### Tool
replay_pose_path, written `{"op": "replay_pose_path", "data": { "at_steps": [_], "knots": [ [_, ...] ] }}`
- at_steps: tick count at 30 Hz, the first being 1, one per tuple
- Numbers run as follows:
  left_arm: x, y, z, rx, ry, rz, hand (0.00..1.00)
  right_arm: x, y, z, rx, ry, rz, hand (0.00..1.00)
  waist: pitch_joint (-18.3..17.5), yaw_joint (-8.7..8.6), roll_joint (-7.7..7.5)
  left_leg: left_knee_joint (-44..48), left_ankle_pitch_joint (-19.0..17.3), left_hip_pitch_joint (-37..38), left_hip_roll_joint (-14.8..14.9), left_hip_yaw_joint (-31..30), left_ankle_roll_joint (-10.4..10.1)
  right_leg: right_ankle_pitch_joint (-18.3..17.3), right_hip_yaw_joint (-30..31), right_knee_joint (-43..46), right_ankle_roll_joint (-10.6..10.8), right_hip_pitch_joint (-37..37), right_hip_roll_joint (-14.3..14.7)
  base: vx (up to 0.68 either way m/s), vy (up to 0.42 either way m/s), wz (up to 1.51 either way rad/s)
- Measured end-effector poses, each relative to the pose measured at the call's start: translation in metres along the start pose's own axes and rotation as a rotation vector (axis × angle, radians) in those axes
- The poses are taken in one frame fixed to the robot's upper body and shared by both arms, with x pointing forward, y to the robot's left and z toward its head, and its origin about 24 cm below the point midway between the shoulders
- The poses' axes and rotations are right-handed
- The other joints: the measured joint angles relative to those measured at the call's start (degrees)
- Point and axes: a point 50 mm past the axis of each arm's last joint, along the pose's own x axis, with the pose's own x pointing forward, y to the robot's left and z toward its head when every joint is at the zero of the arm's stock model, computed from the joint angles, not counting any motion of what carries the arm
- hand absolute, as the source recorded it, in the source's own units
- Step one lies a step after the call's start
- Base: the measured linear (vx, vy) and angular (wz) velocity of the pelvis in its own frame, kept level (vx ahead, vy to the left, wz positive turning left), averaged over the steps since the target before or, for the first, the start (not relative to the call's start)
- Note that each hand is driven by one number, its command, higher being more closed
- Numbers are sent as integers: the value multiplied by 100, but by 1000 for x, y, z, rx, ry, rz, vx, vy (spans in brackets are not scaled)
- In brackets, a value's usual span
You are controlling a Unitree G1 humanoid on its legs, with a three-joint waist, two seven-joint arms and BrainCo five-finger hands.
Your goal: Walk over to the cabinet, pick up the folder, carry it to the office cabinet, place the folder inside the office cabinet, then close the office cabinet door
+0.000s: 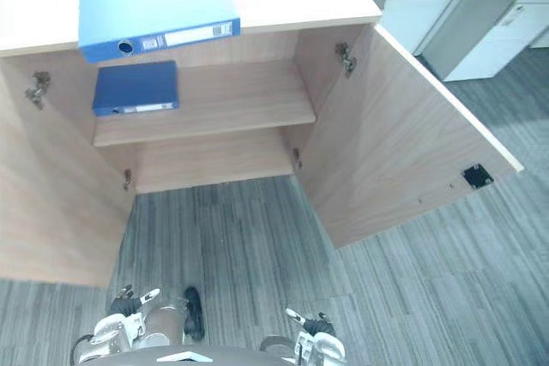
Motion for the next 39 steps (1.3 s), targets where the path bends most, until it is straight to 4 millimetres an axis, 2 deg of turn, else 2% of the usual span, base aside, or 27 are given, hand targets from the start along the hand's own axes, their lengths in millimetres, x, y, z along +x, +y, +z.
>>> {"op": "replay_pose_path", "data": {
  "at_steps": [1, 3, 4, 5, 7, 9, 10, 11, 12, 13, 14, 15, 17, 18, 19, 20, 23, 24, 25, 27, 28, 32, 36, 39],
  "knots": [
    [0, 1, -2, 21, 14, -1, 0, 0, 4, 3, -9, -11, 12, 0, 3, -94, -1, -70, -123, 293, -60, 16, 57, 31, 89, 1032, 0, -402, -65, 397, 197, -5],
    [0, 1, -4, 26, 19, -2, 0, 0, 6, 9, -12, -34, 19, 0, 1, -128, -16, -269, -226, 706, -96, 18, 73, -86, 43, 1706, -70, -791, -33, 378, 106, 12],
    [-1, 1, -6, 24, 24, -2, 0, 0, 9, 10, -20, -45, 33, 0, 1, -127, -15, -588, -236, 1118, -123, 28, 68, -270, -131, 1749, -200, -1109, 46, 360, 60, 8],
    [-1, 0, -7, 21, 26, -3, 0, 0, 10, 12, -26, -51, 38, 0, 9, -129, -3, -711, -236, 1264, -123, 25, 68, -346, -215, 1640, -237, -1213, 93, 363, 26, 12],
    [-1, -2, -7, 13, 26, -5, 0, 0, 11, 15, -24, -64, 46, 0, 11, -166, 13, -1031, -227, 1652, -121, -49, 51, -424, -499, 835, -329, -1520, 278, 410, -37, 26],
    [-1, -5, -6, 9, 24, -13, 0, 0, 11, 17, -21, -73, 47, 0, 12, -232, 23, -1259, -235, 1821, -127, -212, -77, -197, -597, -343, -445, -1654, 444, 347, -92, 55],
    [-1, -7, -6, 4, 25, -17, 0, 0, 11, 16, -18, -67, 46, 0, -4, -251, -11, -1383, -287, 1971, -200, -367, -250, 450, -551, -1407, -550, -1562, 493, 335, -127, 64],
    [-1, -7, -6, -2, 27, -15, 0, 0, 11, 15, -14, -63, 44, 0, -15, -263, -31, -1409, -337, 2044, -238, -448, -334, 991, -520, -1510, -682, -1512, 476, 506, -204, 61],
    [-2, -15, -10, -23, 44, -27, 0, 1, 8, 19, -21, -76, 41, 0, -29, -257, 142, -1469, -371, 2188, -84, -526, -425, 906, -669, -1328, -753, -1423, 541, 423, -185, 47],
    [-4, -19, -15, -32, 58, -35, 0, 2, 3, 20, -27, -79, 28, 0, -119, -260, 329, -1406, -338, 2222, 20, -533, -482, 627, -795, -1264, -778, -1347, 581, 420, -186, 37],
    [-4, -22, -16, -36, 61, -40, 0, 2, 1, 21, -29, -81, 24, 0, -132, -266, 391, -1359, -335, 2216, 52, -532, -486, 568, -849, -1241, -786, -1316, 583, 401, -199, 57],
    [-5, -30, -16, -52, 62, -58, 0, 3, -3, 22, -25, -82, 12, 0, -118, -296, 496, -783, -336, 2067, 220, -542, -502, 355, -1005, -1231, -843, -1064, 623, 370, -231, 56],
    [-5, -31, -13, -63, 54, -56, 0, 3, -5, 19, -28, -67, 6, 0, -90, -278, 474, 810, -350, 1528, 622, -557, -691, 204, -1131, -1465, -874, -562, 732, 389, -235, 41],
    [-5, -31, -9, -71, 36, -58, 0, 3, -6, 16, -29, -53, 2, 0, -91, -208, 477, 1618, -438, 1234, 829, -471, -738, 184, -1192, -1650, -914, -261, 815, 321, -135, -5],
    [-5, -33, -8, -78, 28, -62, 0, 3, -6, 14, -29, -47, 0, 0, -99, -162, 471, 1812, -504, 1058, 921, -353, -646, 184, -1182, -1827, -918, -40, 878, 194, -68, -18],
    [-5, -34, -8, -80, 28, -64, 0, 2, -6, 14, -28, -45, 1, 0, -107, -160, 465, 1753, -525, 984, 922, -304, -657, 184, -1171, -1899, -918, 39, 884, 203, -28, -22],
    [-5, -38, -3, -87, 9, -75, 0, 2, -7, 13, -25, -43, -2, 0, -115, -111, 465, 711, -574, 694, 789, -224, -638, 188, -938, -2022, -903, 147, 878, 203, 54, -43],
    [-5, -38, -3, -87, 9, -76, 0, 2, -8, 12, -25, -41, -4, 0, -119, -112, 472, 76, -410, 704, 682, -320, -609, 199, -842, -2019, -857, 178, 875, 189, 144, -42],
    [-6, -39, -5, -86, 18, -79, 0, 2, -10, 10, -25, -36, -10, 0, -146, -121, 515, -430, 101, 722, 581, -429, -512, 183, -759, -2035, -752, 235, 900, 179, 150, -40],
    [-5, -35, -7, -78, 27, -68, 0, -1, -7, 0, -17, -11, -5, 0, -294, -119, 356, -698, 172, 953, 425, -340, -455, 240, -600, -2175, -596, 301, 810, 153, 134, -23],
    [-4, -27, -8, -55, 30, -52, 0, -2, -3, -5, -9, 2, 3, 0, -378, -131, 187, -919, 211, 1110, 299, -259, -429, 299, -553, -2387, -518, 423, 722, 129, 128, -16],
    [-4, -21, -11, -32, 41, -42, 0, -5, 2, -14, 6, 27, 11, 0, -472, -147, 84, -1375, 333, 1440, 49, -176, -343, 463, -508, -2801, -387, 685, 590, 53, 119, -4],
    [-5, -18, -15, -8, 49, -47, 0, -4, -2, -17, 8, 46, 2, 0, -519, -136, 102, -1681, 484, 1576, -75, -173, -292, 596, -478, -2975, -368, 779, 576, -8, 50, 0],
    [-6, -12, -23, 7, 79, -37, 0, -3, -6, -16, 0, 45, -7, 0, -513, -137, 191, -2036, 677, 1796, -155, -168, -281, 716, -414, -3150, -375, 884, 588, -58, 20, -6]
  ]
}}
